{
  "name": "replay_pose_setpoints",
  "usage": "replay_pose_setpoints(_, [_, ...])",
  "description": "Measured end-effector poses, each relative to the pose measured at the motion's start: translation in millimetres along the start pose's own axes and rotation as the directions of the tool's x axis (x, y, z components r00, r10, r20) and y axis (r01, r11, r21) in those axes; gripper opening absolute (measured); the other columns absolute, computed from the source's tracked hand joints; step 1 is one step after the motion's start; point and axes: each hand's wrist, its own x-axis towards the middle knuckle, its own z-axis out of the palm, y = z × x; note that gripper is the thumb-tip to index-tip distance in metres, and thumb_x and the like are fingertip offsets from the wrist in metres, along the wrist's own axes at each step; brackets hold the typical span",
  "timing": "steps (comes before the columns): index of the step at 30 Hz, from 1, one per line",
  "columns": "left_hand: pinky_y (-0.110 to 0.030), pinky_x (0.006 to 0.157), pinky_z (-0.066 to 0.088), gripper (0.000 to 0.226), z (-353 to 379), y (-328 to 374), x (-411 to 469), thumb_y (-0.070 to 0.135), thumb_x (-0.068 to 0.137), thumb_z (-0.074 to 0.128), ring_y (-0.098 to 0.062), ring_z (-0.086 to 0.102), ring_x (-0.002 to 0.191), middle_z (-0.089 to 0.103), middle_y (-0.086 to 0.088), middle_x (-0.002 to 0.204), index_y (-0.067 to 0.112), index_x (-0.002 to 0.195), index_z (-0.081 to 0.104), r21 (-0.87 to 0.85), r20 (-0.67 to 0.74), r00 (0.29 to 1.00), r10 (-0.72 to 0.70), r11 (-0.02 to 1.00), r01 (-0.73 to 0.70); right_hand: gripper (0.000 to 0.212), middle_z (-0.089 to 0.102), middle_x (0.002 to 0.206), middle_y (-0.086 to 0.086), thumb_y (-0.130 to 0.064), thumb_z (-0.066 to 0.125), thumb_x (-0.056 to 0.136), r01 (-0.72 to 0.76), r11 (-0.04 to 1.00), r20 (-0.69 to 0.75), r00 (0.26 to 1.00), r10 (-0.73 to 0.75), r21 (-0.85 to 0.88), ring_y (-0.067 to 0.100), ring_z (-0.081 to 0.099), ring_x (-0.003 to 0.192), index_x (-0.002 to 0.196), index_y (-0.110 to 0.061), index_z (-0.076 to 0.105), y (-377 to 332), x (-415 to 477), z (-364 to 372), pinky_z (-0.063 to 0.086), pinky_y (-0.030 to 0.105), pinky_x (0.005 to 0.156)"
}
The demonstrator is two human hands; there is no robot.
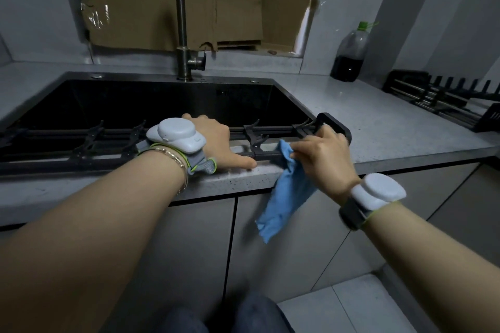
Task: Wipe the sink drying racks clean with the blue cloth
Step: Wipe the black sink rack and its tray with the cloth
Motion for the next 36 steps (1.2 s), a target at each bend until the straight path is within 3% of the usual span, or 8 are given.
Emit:
replay_pose_setpoints(6, [-0.035,0.074,0.031,0.086,-1,4,1,0.095,0.055,0.031,-0.023,0.055,0.084,0.06,0.001,0.078,0.019,0.079,0.06,0.024,0.0,1.0,-0.019,1.0,0.019,0.031,0.063,0.068,0.003,0.003,0.078,0.049,-0.109,0.984,0.023,0.993,0.113,-0.144,0.03,0.053,0.064,0.073,-0.011,0.066,-8,-9,8,0.03,0.029,0.055])
replay_pose_setpoints(9, [-0.034,0.073,0.032,0.082,-2,5,3,0.096,0.053,0.032,-0.022,0.053,0.083,0.058,0.002,0.075,0.02,0.075,0.057,0.016,0.012,0.999,-0.041,0.999,0.04,0.024,0.062,0.066,0.004,0.001,0.076,0.053,-0.072,0.991,-0.002,0.997,0.073,-0.117,0.03,0.054,0.064,0.07,-0.012,0.064,-37,0,14,0.028,0.026,0.05])
replay_pose_setpoints(12, [-0.035,0.073,0.03,0.088,-2,7,1,0.096,0.051,0.03,-0.022,0.051,0.083,0.058,0.001,0.078,0.02,0.081,0.061,0.027,0.008,0.999,-0.045,0.999,0.044,0.026,0.061,0.097,0.006,-0.003,0.057,0.08,-0.059,0.997,0.109,0.992,0.063,-0.039,0.03,0.051,0.095,0.104,-0.011,0.062,-58,3,15,0.037,0.032,0.064])
replay_pose_setpoints(14, [-0.035,0.073,0.031,0.094,0,5,1,0.097,0.048,0.026,-0.022,0.053,0.083,0.061,0.002,0.08,0.02,0.085,0.063,0.017,0.001,0.999,-0.037,0.999,0.037,0.024,0.057,0.105,0.005,-0.008,0.05,0.089,-0.024,0.998,0.141,0.99,0.032,-0.057,0.027,0.047,0.103,0.112,-0.013,0.057,-45,1,14,0.037,0.033,0.069])
replay_pose_setpoints(18, [-0.036,0.073,0.03,0.094,-1,2,0,0.096,0.053,0.027,-0.022,0.054,0.088,0.062,0.0,0.085,0.018,0.091,0.064,0.017,0.015,1.0,-0.013,1.0,0.012,0.025,0.061,0.08,0.007,0.003,0.066,0.071,-0.045,0.999,0.051,0.998,0.047,-0.028,0.031,0.056,0.075,0.092,-0.009,0.064,-18,-8,11,0.035,0.027,0.05])
replay_pose_setpoints(25, [-0.035,0.071,0.03,0.088,-4,3,-3,0.096,0.054,0.031,-0.022,0.054,0.082,0.059,0.001,0.075,0.018,0.08,0.062,-0.009,-0.004,1.0,-0.008,1.0,0.008,0.034,0.065,0.081,0.007,0.007,0.073,0.064,-0.023,1.0,-0.03,0.999,0.022,-0.002,0.03,0.06,0.073,0.095,-0.007,0.067,-5,-14,14,0.048,0.033,0.049])
replay_pose_setpoints(30, [-0.03,0.067,0.036,0.077,-16,6,-3,0.092,0.056,0.044,-0.016,0.047,0.058,0.05,0.003,0.058,0.015,0.06,0.05,-0.067,0.041,0.999,-0.024,0.997,0.026,0.041,0.067,0.082,0.007,0.012,0.073,0.059,0.034,0.999,-0.035,0.999,-0.034,0.011,0.03,0.061,0.072,0.095,-0.006,0.068,2,-13,12,0.049,0.033,0.052])
replay_pose_setpoints(36, [-0.033,0.072,0.035,0.075,-19,21,0,0.091,0.057,0.046,-0.018,0.051,0.065,0.051,0.002,0.06,0.016,0.058,0.048,-0.061,0.015,1.0,-0.009,0.998,0.01,0.033,0.07,0.094,0.011,0.013,0.063,0.072,-0.084,0.982,-0.019,0.996,0.088,0.172,0.035,0.063,0.086,0.1,-0.002,0.07,11,-16,2,0.048,0.035,0.073])
